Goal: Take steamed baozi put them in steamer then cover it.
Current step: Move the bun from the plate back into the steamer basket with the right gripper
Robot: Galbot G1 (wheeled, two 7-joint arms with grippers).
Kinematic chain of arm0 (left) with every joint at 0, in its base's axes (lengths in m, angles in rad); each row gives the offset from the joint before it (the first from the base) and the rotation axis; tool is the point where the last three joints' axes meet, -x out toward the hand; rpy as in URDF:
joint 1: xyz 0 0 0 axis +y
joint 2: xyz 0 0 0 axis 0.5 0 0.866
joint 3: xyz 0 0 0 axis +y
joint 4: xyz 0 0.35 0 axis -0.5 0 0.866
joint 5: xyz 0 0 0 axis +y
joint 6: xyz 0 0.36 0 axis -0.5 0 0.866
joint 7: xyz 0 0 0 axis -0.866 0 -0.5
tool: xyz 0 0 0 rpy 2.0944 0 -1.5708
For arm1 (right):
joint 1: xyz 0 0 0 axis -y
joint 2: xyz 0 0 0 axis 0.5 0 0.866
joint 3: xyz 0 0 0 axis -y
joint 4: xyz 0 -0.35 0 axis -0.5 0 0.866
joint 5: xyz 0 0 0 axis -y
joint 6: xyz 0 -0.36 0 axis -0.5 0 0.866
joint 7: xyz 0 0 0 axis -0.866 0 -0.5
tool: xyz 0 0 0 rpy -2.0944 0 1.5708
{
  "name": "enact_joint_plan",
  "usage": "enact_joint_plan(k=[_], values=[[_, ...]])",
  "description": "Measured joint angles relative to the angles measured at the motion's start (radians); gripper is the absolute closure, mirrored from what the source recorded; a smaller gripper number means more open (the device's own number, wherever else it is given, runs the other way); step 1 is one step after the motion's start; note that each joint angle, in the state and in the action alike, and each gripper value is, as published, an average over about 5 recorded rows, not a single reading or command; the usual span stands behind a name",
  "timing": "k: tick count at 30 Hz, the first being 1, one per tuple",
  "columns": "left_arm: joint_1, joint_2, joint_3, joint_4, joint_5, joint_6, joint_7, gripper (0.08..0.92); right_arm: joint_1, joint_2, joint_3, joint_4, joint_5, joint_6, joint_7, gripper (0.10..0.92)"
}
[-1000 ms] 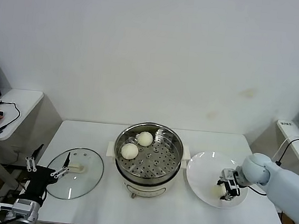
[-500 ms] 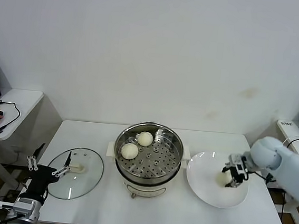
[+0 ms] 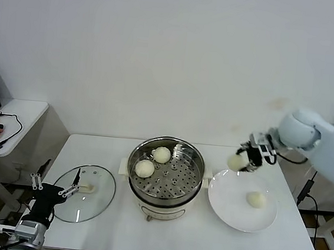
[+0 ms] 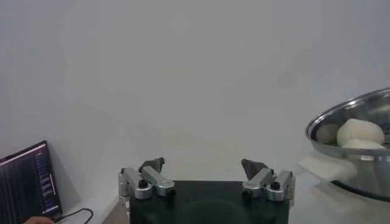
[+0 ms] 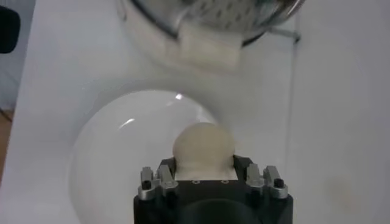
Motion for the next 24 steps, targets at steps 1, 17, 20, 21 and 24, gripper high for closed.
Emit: enact_joint_plan(k=[1,17,20,21,24], values=[[0.0,0.0,-0.002,0.0,-0.001,0.0,0.0,0.177,0.023,0.016,-0.015,0.006,0.012,-0.003,0.005,0.434],[0.011,-0.013,-0.033,-0.015,-0.006,-0.001,-0.001,0.177,0.102,0.261,-0.169,0.039,0.074,0.094,0.116,0.436],[0.009,-0.018,-0.038,-0.02,-0.008,0.0,-0.001,0.177,0.085,0.295,-0.197,0.035,0.044,0.145,0.134,0.439],[0.009,-0.02,-0.039,-0.022,-0.008,0.001,-0.001,0.177,0.081,0.305,-0.205,0.032,0.032,0.162,0.139,0.439],[0.011,-0.026,-0.041,-0.026,-0.008,0.001,-0.001,0.177,0.071,0.336,-0.228,0.024,-0.004,0.214,0.153,0.44]])
